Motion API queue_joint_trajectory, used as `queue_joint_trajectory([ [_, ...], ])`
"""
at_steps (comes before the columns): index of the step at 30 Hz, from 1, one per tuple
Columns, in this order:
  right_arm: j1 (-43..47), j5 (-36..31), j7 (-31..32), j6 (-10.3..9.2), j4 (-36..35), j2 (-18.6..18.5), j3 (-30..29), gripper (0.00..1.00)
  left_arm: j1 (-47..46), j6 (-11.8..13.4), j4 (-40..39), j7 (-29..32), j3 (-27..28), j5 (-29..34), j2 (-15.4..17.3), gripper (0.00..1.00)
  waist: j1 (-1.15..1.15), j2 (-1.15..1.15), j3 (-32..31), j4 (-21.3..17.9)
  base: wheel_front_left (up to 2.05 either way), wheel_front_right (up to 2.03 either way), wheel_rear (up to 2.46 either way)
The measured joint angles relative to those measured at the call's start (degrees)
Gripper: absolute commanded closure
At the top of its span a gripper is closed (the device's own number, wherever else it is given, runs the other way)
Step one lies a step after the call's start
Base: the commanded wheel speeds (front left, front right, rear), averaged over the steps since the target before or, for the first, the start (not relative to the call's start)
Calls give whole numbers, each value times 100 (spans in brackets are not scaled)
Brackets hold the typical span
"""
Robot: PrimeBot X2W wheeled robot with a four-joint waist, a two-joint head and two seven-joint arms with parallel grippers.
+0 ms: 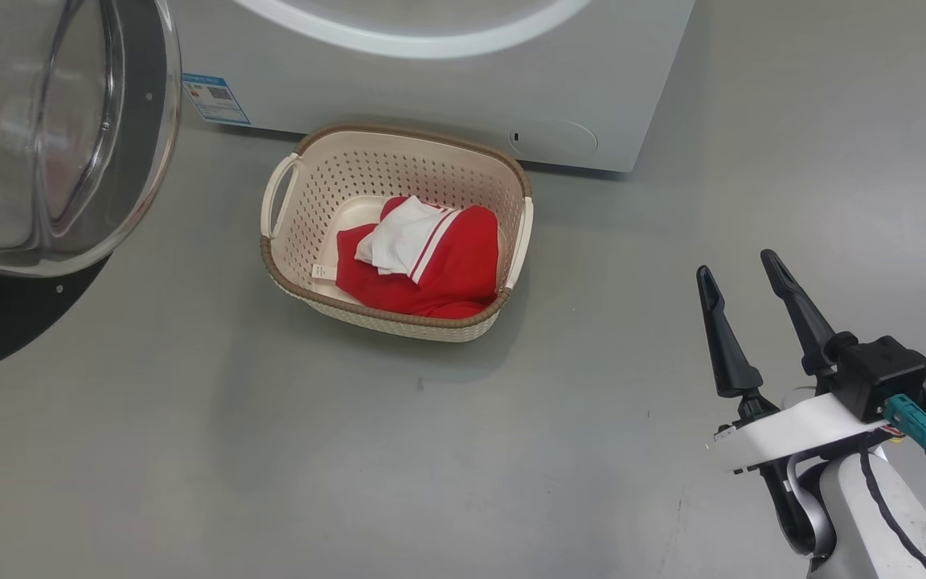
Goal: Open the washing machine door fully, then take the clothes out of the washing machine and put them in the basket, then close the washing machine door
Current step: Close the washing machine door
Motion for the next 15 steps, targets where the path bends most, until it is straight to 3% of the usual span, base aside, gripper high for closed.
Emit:
queue_joint_trajectory([
  [15, 64, 37, -7, -1, 79, 49, -21, 0, 416, -673, 9, 1703, -702, -253, -450, 100, 0, 0, -319, 177, 0, 0, 0],
])
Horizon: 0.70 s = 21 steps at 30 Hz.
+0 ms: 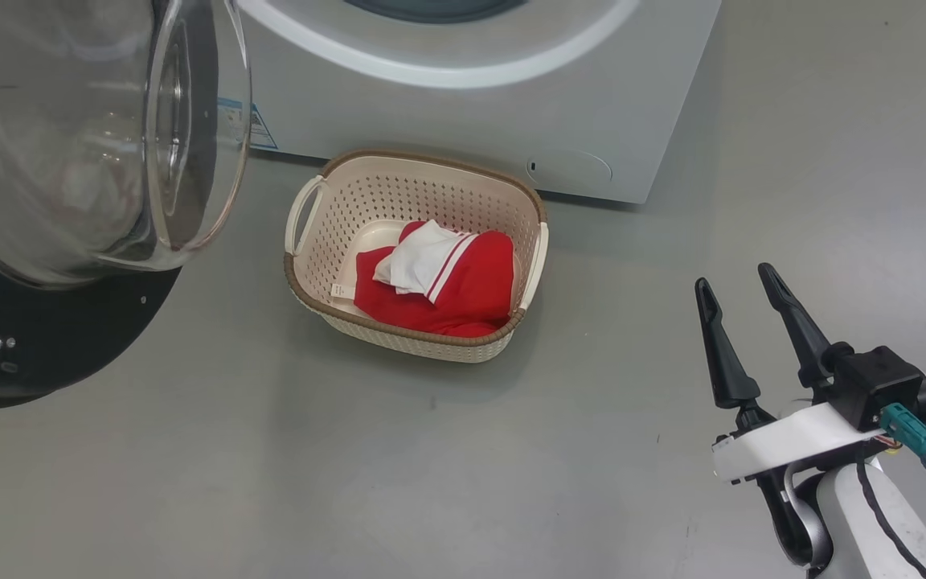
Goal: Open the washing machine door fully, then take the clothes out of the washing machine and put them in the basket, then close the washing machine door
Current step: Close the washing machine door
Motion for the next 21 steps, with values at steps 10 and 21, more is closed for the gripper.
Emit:
queue_joint_trajectory([
  [10, 91, 8, -15, 0, 35, 34, 7, 0, 137, -352, -213, 748, 186, -620, -289, 100, 0, 0, -150, 116, 0, 0, 0],
  [21, 136, 10, -16, 0, 88, 76, 18, 0, 524, -495, -490, 1347, -11, -708, -701, 100, 0, 0, -327, 164, 0, 0, 0],
])
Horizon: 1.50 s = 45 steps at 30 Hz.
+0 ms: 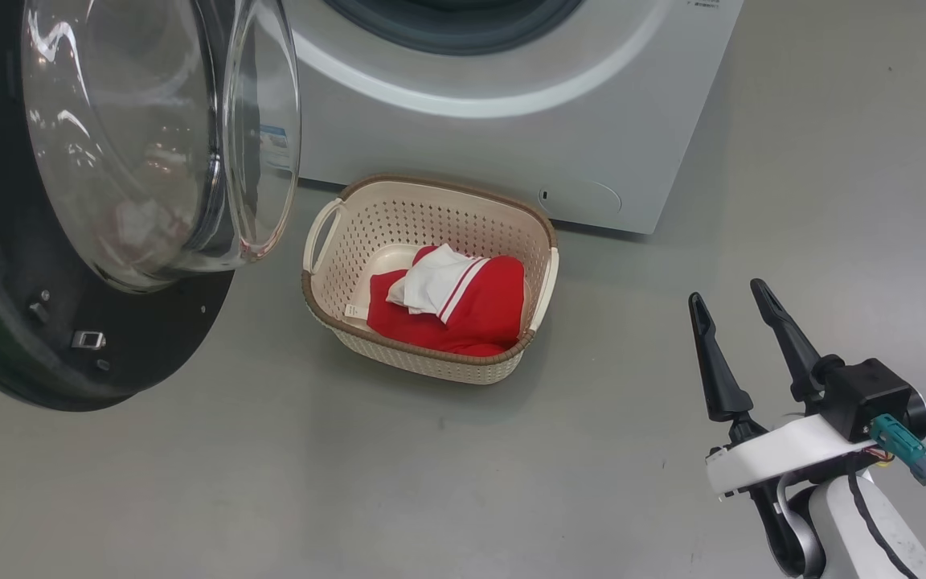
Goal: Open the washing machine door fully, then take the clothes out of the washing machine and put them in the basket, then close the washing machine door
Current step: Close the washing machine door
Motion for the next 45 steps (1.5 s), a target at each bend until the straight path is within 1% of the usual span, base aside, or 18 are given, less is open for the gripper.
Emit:
queue_joint_trajectory([
  [7, 54, 3, 0, 0, 2, 16, 4, 0, 197, -10, -215, 177, -8, -43, -122, 100, 0, 0, -58, 3, 0, 0, 0],
  [11, 57, 3, 0, 0, 7, 29, 19, 0, 288, -60, -364, 293, -12, -130, -270, 100, 0, 0, -96, 3, 0, 0, 0],
  [13, 61, 3, 0, 0, 29, 36, 23, 0, 319, -60, -436, 342, -4, -281, -380, 100, 0, 0, -124, 3, 0, 0, 0],
  [17, 91, 3, -1, 0, 36, 48, 36, 0, 428, -82, -616, 428, -40, -294, -512, 100, 0, 0, -163, 8, 0, 0, 0],
  [23, 167, 3, -1, 0, 51, 55, 46, 0, 611, -137, -966, 275, -31, -247, -557, 100, 0, 0, -216, 29, 0, 0, 0],
  [26, 169, 4, -1, 0, 62, 62, 53, 0, 708, -200, -1223, -48, 10, -101, -531, 100, 0, 0, -242, 40, 0, 0, 0],
  [29, 193, 15, -1, 0, 113, 85, 48, 0, 772, -205, -1491, -482, 130, 122, -481, 100, 0, 0, -303, 54, 0, 0, 0],
  [32, 302, 54, -1, -1, 118, 93, 9, 0, 905, -212, -1791, -816, 64, 425, -404, 100, 0, 0, -373, 86, 0, 0, 0],
  [37, 364, 55, -1, -9, 75, 93, -87, 0, 1350, -212, -2695, -1462, -378, 1163, -153, 100, 0, 0, -449, 177, 0, 0, 0],
  [39, 364, 56, -1, -18, 33, 89, -161, 0, 1441, -212, -3006, -1717, -556, 1284, -125, 100, 0, 0, -465, 220, 0, 0, 0],
  [41, 365, 55, -2, -55, 15, 68, -182, 0, 1586, -212, -3352, -1941, -898, 1569, -100, 100, 0, 0, -478, 268, 0, 0, 0],
  [43, 364, 55, -2, -55, 2, 54, -172, 0, 1846, -212, -3731, -2251, -1277, 1928, 16, 100, 0, 0, -488, 316, 0, 0, 0],
  [44, 364, 55, -2, -54, -10, 54, -169, 0, 1981, -213, -3854, -2428, -1388, 2085, 87, 100, 0, 0, -492, 338, 0, 0, 0],
  [45, 364, 55, -2, -54, -10, 54, -169, 0, 1981, -213, -3854, -2428, -1388, 2085, 87, 100, 0, 0, -492, 338, 0, 0, 0],
])
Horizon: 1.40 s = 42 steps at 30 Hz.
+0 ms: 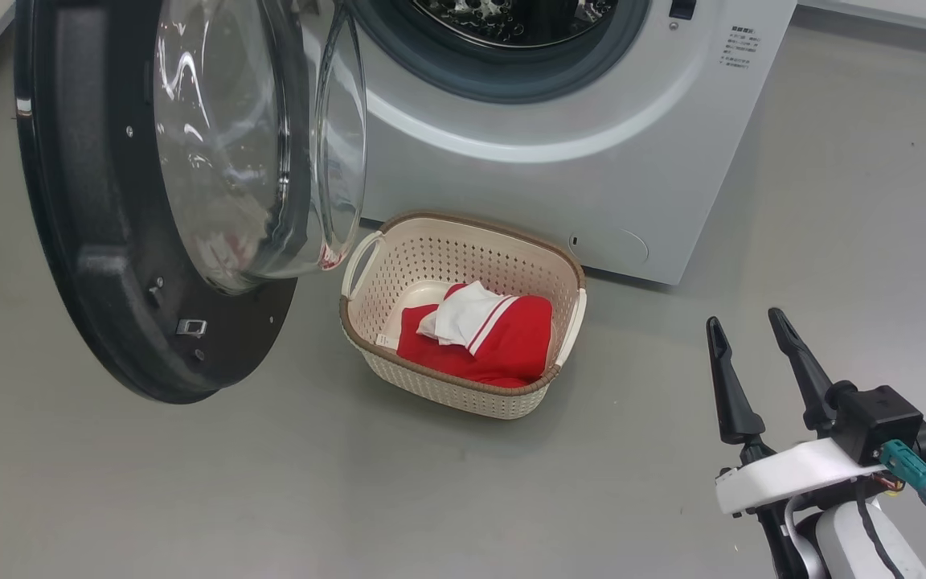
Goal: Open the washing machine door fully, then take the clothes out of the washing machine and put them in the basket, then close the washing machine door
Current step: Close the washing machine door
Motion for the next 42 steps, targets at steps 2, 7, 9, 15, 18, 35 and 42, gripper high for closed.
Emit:
queue_joint_trajectory([
  [2, -3, 0, 0, 0, -58, 12, 10, 0, 228, 0, -108, -391, -42, 224, 41, 100, 0, 0, -8, 38, 0, 0, 0],
  [7, -8, -8, 0, 1, -88, 31, 77, 0, 793, 0, -326, -1250, -361, 710, 110, 100, 0, 0, -19, 72, 0, 0, 0],
  [9, -8, -9, 0, 1, -89, 31, 81, 0, 940, 0, -382, -1599, -481, 875, 108, 100, 0, 0, -23, 80, 0, 0, 0],
  [15, -7, -9, 0, 1, -109, 48, 82, 0, 1393, 0, -517, -2694, -586, 1328, 91, 100, 0, 0, -26, 76, 0, 0, 0],
  [18, -6, -9, 0, 1, -111, 70, 81, 0, 1620, 0, -555, -3181, -684, 1567, 73, 100, 0, 0, -29, 59, 0, 0, 0],
  [35, 1, -9, -1, 1, -126, 129, 52, 0, 2220, -23, -191, -4718, -1261, 2236, 38, 0, 0, 0, -71, -48, 0, 0, 0],
  [42, 2, -9, -7, 1, -131, 143, 42, 0, 2263, -23, 2, -5023, -1379, 2281, 52, 0, 0, 0, -68, -73, 0, 0, 0],
])
